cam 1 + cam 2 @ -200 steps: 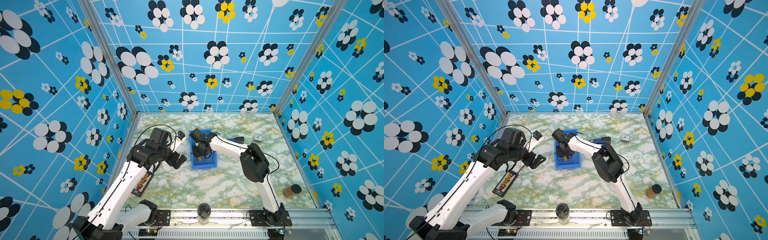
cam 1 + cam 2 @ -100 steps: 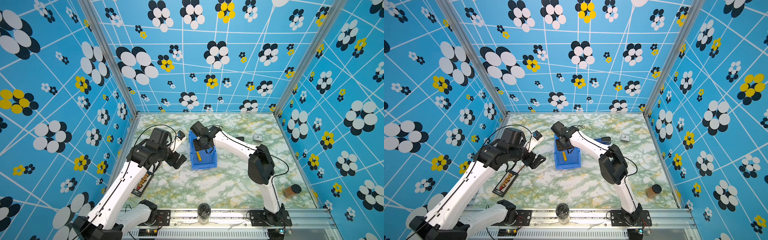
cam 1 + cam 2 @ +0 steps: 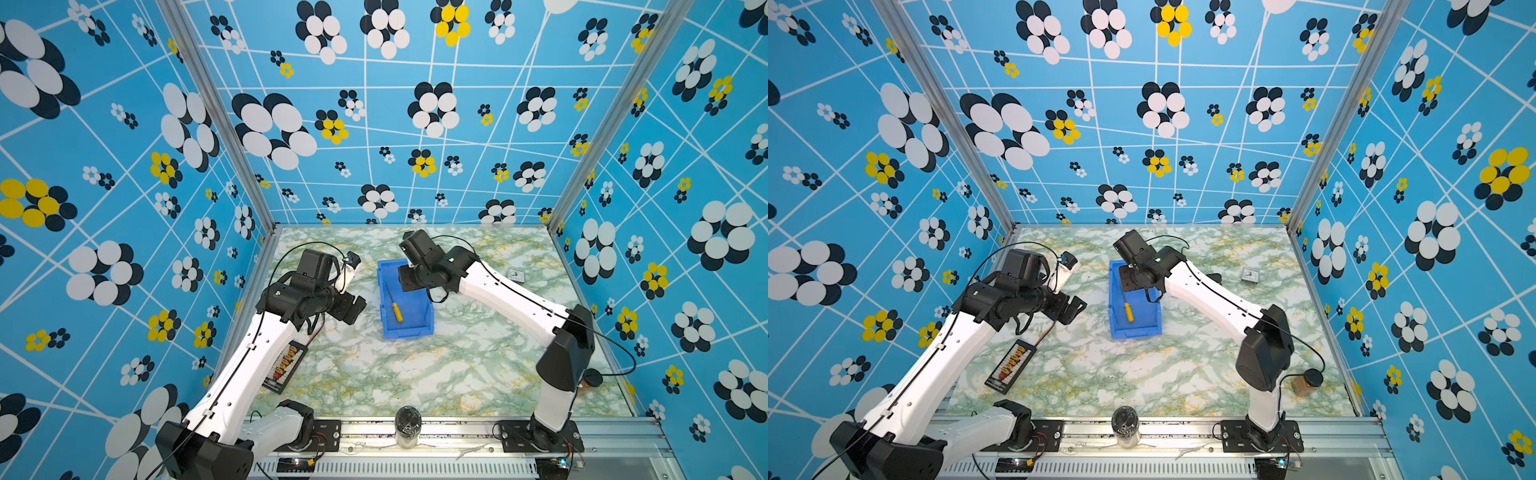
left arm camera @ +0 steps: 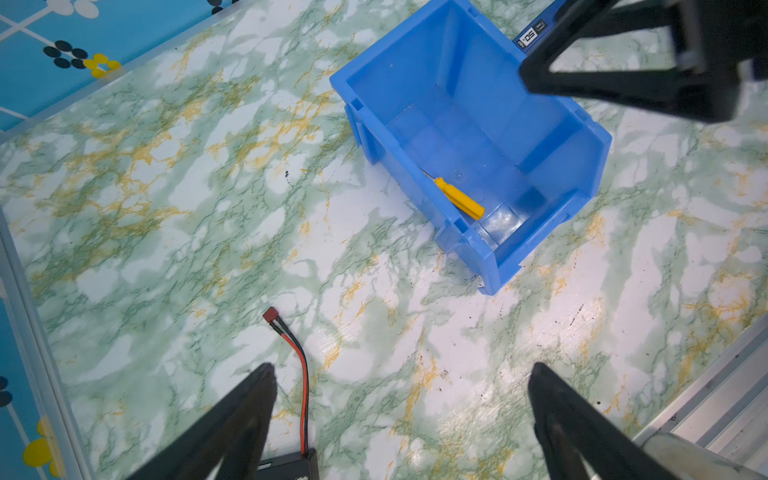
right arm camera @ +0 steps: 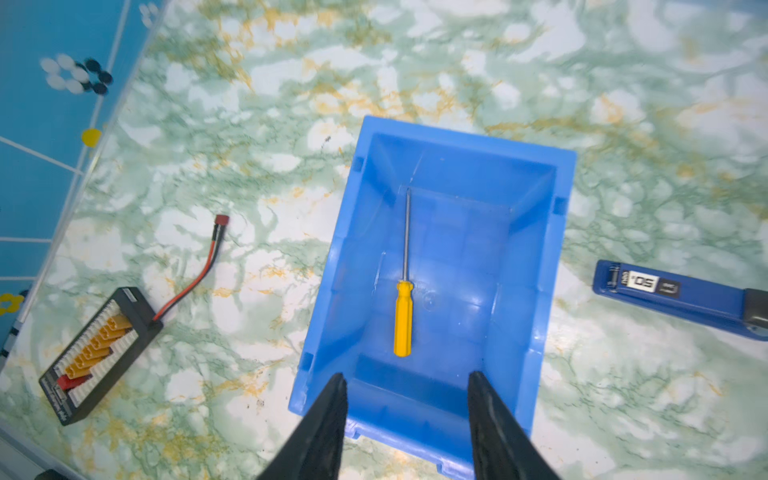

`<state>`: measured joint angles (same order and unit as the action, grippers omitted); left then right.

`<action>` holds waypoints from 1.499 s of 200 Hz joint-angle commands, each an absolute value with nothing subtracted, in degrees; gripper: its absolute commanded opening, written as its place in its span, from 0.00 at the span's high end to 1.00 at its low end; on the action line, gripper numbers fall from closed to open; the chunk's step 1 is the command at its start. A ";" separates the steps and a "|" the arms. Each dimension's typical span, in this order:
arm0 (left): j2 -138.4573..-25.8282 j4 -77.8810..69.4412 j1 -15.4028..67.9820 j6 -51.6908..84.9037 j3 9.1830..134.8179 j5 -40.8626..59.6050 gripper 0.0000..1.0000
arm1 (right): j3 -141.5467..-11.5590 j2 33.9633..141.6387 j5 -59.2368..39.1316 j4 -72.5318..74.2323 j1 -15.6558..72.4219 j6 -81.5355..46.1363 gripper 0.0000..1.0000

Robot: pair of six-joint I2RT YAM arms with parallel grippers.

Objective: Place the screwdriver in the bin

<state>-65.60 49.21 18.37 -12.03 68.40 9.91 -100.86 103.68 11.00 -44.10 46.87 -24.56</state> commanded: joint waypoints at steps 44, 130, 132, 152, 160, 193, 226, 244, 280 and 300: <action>-68.83 45.44 15.68 -10.31 68.39 7.59 0.19 | -81.78 87.69 20.13 -35.99 44.33 -23.90 0.39; -69.90 33.33 10.65 -6.81 60.31 2.94 0.01 | -54.26 69.41 31.94 -15.25 39.39 -20.36 0.01; -69.92 32.83 10.42 -6.56 60.05 2.91 0.01 | -53.84 69.19 31.98 -14.95 38.89 -20.12 0.01; -71.30 29.32 8.32 -4.91 58.17 3.01 0.01 | -50.90 66.90 32.07 -12.32 35.28 -16.46 0.01; -72.32 28.56 7.48 -3.89 57.87 3.03 0.01 | -49.56 65.85 32.64 -10.69 34.17 -14.27 0.01; -74.67 20.55 3.69 0.96 53.34 5.05 0.01 | -40.50 61.16 33.28 1.85 28.41 -6.62 0.01; -75.06 8.22 2.73 2.41 45.66 2.32 0.01 | -33.51 59.66 32.31 10.06 21.00 -5.40 0.01; -76.90 5.76 2.48 2.02 44.05 2.39 0.01 | -31.25 60.18 31.33 13.12 17.77 -5.78 0.01; -78.50 -6.91 0.62 3.40 37.45 3.66 0.01 | -26.60 63.08 27.01 21.27 11.38 -6.29 0.01; -79.15 -14.17 0.01 3.83 34.08 3.39 0.01 | -24.10 65.20 25.11 25.95 8.07 -6.49 0.01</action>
